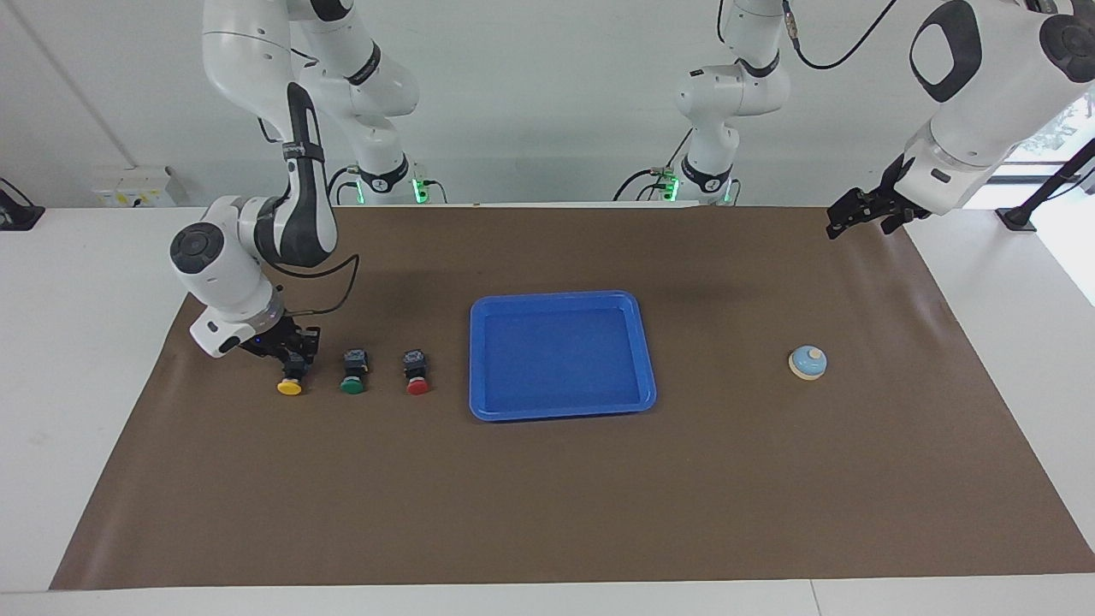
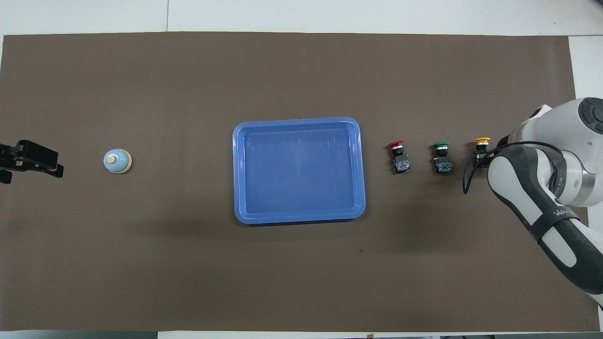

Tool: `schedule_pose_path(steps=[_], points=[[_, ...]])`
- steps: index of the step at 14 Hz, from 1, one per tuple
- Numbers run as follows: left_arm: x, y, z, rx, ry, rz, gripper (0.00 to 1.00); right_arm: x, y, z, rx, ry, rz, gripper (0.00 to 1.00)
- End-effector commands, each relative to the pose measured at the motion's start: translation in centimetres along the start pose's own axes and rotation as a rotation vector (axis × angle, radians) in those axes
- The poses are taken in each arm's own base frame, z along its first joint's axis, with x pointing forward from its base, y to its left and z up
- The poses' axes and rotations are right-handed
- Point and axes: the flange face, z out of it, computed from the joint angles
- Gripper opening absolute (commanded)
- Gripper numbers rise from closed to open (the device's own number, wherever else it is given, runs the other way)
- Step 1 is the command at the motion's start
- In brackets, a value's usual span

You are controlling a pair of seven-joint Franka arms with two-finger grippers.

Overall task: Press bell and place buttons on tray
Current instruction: 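Reach the right gripper to the yellow-capped button and grasp it, then carry the yellow button into the blue tray and release it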

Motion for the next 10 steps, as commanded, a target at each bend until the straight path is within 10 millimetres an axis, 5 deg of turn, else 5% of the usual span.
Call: schedule_pose_path(steps=[1, 4, 8, 10], points=[[-0.6, 0.2, -0.4, -0.005, 0.006, -0.003, 1.00, 2.0, -5.9, -5.0, -0.006, -0.010, -0.068, 0.00], [-0.6, 0.2, -0.4, -0.005, 0.006, -0.004, 1.00, 1.7, -17.9, -6.2, -0.021, 0.007, -0.028, 0.00], [-0.6, 0.2, -0.4, -0.005, 0.006, -0.003, 1.00, -2.8, -33.9, -5.9, -0.011, 0.026, 0.033, 0.00], [-0.6, 0.2, -0.4, -0.005, 0.006, -0.003, 1.00, -4.2, -37.4, -4.7, -0.002, 0.015, 0.042, 0.00]])
